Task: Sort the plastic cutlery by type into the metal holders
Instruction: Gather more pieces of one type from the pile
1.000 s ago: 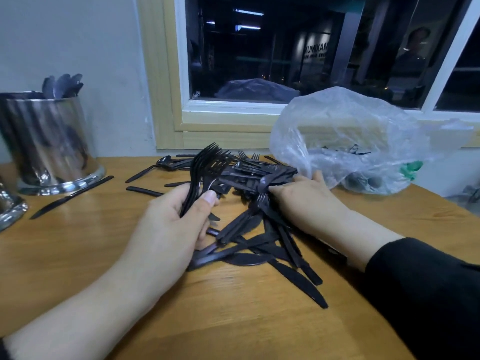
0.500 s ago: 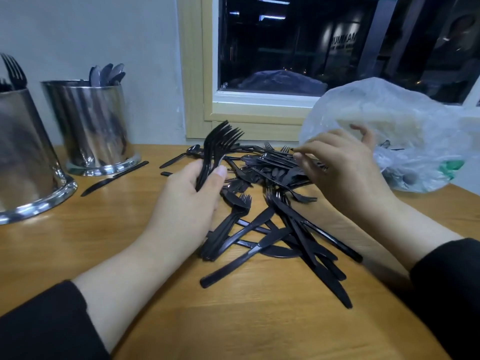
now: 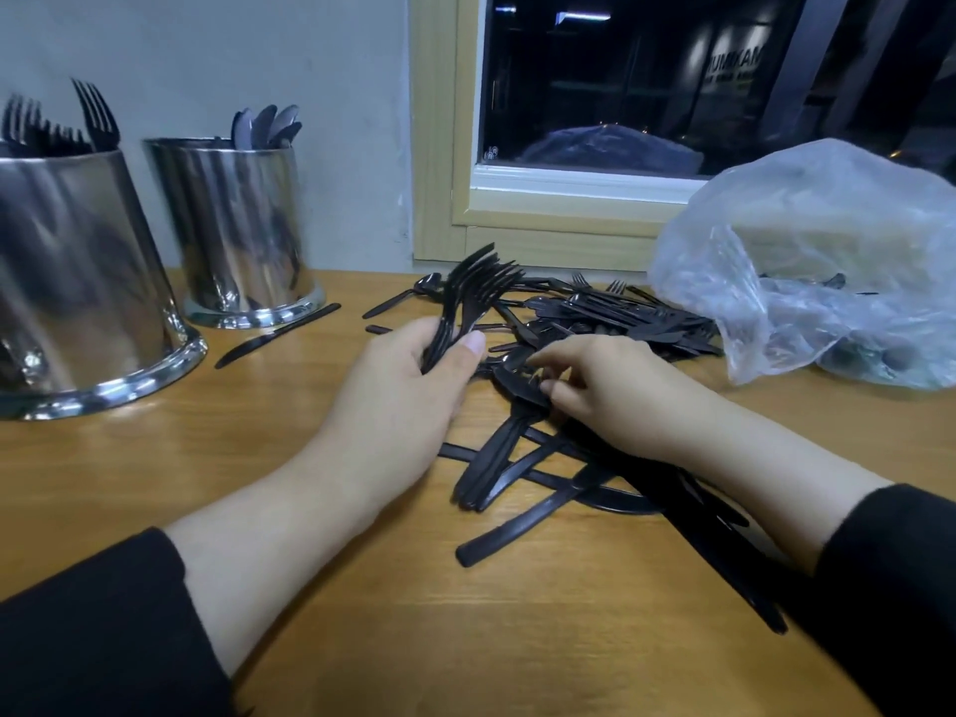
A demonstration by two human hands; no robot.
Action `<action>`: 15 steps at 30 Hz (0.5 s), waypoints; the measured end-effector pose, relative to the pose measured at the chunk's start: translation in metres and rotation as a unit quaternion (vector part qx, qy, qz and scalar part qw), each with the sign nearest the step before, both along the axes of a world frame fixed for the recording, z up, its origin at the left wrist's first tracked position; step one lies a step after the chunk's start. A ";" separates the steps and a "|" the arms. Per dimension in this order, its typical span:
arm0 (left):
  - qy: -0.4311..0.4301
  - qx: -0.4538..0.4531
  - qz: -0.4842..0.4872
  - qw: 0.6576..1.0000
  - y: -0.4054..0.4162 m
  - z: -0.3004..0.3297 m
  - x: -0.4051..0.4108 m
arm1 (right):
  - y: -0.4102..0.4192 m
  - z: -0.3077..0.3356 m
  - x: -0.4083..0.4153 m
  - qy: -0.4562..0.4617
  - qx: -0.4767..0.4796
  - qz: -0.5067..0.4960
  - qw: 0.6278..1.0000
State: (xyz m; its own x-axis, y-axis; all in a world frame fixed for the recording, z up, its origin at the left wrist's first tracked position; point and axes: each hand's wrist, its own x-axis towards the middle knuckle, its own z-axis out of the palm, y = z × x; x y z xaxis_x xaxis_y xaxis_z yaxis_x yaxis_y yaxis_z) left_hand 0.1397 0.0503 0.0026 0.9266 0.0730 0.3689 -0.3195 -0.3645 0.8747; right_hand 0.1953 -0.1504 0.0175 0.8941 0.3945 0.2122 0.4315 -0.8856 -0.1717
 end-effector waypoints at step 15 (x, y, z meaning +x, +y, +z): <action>0.011 -0.036 0.019 0.999 0.002 0.010 -0.009 | -0.008 0.010 -0.003 -0.048 0.369 0.004 0.928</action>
